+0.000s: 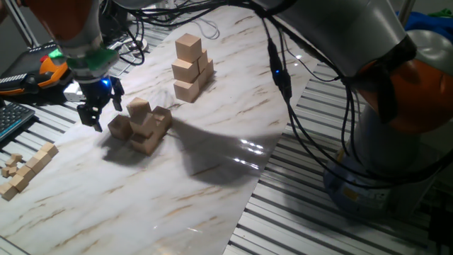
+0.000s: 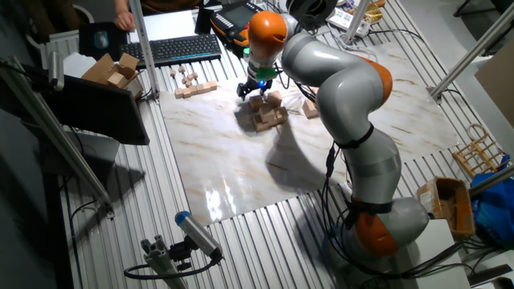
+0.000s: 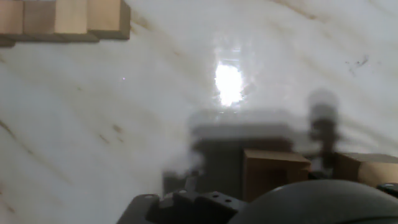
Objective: Stack the blocks into a pyramid shape
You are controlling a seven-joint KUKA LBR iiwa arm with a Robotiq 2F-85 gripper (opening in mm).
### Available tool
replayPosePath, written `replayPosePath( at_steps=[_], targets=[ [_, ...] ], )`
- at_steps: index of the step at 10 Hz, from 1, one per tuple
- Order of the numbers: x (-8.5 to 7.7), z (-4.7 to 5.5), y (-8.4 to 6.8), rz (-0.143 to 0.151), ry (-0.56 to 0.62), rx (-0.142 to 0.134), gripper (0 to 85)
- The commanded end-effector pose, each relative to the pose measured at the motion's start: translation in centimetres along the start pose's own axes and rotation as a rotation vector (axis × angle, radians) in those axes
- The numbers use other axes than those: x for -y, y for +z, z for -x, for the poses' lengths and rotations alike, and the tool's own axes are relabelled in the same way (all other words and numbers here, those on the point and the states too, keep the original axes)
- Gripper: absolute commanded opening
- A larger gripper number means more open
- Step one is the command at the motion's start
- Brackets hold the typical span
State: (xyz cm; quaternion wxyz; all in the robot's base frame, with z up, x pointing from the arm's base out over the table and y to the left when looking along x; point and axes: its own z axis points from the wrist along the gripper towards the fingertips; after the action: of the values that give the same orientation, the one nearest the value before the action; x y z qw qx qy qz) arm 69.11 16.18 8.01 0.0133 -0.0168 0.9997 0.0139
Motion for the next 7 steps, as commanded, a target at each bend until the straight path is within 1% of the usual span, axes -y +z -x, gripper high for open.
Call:
replayPosePath(
  at_steps=[1,2,3,5,7],
  targets=[
    [0.3,0.1,0.1,-0.022,-0.007,0.009,68.0],
    [0.7,0.3,0.1,-0.053,-0.021,0.018,68.0],
    [1.0,0.5,0.0,-0.061,-0.024,0.024,68.0],
    [1.4,0.5,0.2,-0.078,-0.008,0.024,68.0],
    [2.2,0.6,0.8,-0.065,-0.008,0.035,68.0]
  ],
)
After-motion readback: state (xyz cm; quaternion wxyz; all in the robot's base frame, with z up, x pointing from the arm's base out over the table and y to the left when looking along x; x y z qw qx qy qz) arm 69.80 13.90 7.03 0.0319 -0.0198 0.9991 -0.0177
